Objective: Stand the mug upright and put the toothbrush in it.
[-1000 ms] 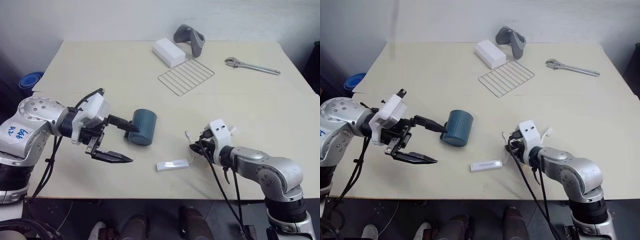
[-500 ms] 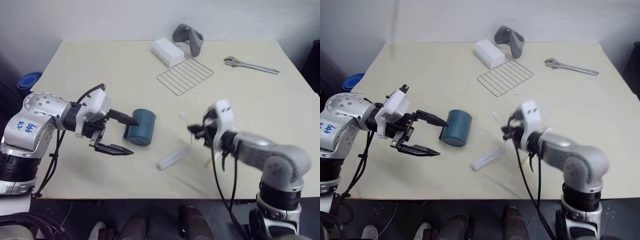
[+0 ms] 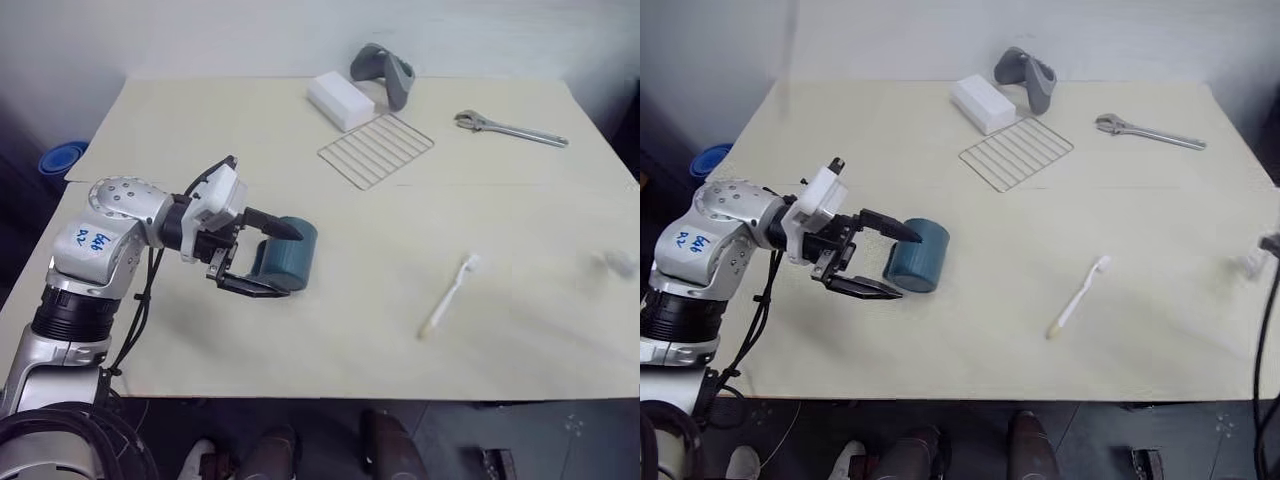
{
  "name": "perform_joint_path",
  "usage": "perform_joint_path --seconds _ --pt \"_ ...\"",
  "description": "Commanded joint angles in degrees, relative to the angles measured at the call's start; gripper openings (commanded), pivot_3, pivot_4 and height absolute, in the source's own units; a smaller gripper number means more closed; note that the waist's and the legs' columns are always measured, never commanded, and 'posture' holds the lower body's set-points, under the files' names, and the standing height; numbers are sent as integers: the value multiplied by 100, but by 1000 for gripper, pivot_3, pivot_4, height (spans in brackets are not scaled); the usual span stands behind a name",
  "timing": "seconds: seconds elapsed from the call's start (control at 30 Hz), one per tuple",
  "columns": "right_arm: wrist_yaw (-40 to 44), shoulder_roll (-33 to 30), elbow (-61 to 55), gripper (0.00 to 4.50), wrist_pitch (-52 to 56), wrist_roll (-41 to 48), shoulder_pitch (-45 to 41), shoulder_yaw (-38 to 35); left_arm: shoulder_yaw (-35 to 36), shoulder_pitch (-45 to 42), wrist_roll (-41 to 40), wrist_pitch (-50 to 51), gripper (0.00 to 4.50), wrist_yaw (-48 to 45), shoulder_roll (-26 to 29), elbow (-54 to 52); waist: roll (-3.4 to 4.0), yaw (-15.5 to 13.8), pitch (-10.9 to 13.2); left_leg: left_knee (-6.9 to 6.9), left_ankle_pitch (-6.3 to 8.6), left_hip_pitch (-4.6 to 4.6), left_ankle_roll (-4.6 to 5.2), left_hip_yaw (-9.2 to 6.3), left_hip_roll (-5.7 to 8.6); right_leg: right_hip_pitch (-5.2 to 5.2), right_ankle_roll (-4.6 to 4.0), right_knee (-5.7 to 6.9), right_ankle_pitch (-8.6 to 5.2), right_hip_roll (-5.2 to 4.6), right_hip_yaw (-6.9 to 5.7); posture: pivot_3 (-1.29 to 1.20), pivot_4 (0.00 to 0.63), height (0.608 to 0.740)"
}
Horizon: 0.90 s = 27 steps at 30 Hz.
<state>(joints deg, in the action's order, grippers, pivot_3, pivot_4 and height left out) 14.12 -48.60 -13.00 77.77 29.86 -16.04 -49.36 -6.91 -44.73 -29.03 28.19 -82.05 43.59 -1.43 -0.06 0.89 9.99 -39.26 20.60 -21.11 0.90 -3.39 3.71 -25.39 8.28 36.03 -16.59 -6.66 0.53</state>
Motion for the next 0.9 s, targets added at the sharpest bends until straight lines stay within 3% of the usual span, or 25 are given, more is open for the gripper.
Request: perform_joint_path --seconds 0.03,0.2,0.47,0.6,0.73,0.83,0.9 --pt "-31 533 -133 16 -172 3 235 -41 49 -163 -7 -38 4500 1 -33 -102 0 38 0 0 -6 1 -7 -1 -8 1 -5 -1 9 6 0 0 150 740" --pt "-26 1087 -2 16 -627 -134 614 178 54 -217 -3 -7 4500 4 -56 -97 8 52 -4 3 -14 1 -14 -3 -10 -2 -10 -1 16 8 3 0 150 740" --pt "319 803 -419 2486 -946 -62 1009 274 204 -44 -49 122 4500 169 40 -196 9 20 -5 4 -13 -4 -13 -8 -6 -3 -10 -9 16 5 -1 0 150 740" --pt "926 -32 -1003 3775 -1587 -290 1479 684 728 288 -147 482 4500 856 150 -320 9 -2 -5 5 -13 -4 -13 -8 -8 -4 -10 -12 16 7 0 0 150 740" --pt "2080 -743 -1755 3775 -1676 590 1332 727 1482 740 21 1066 4500 2004 337 -233 10 72 -4 8 -13 0 -12 -4 -15 -6 -10 -8 16 12 2 0 150 740" --pt "3112 -995 -2573 3775 -1442 2334 950 775 1586 936 578 1686 4500 3056 572 143 6 59 -3 8 -10 1 -20 -10 -33 -4 -10 -9 16 26 -5 0 150 740" --pt "3256 -1164 -2832 3775 -1311 3147 651 1013 1469 909 803 2140 4500 3584 587 164 3 38 -1 9 -9 0 -20 -14 -30 -4 -10 -12 16 23 -8 0 150 740"
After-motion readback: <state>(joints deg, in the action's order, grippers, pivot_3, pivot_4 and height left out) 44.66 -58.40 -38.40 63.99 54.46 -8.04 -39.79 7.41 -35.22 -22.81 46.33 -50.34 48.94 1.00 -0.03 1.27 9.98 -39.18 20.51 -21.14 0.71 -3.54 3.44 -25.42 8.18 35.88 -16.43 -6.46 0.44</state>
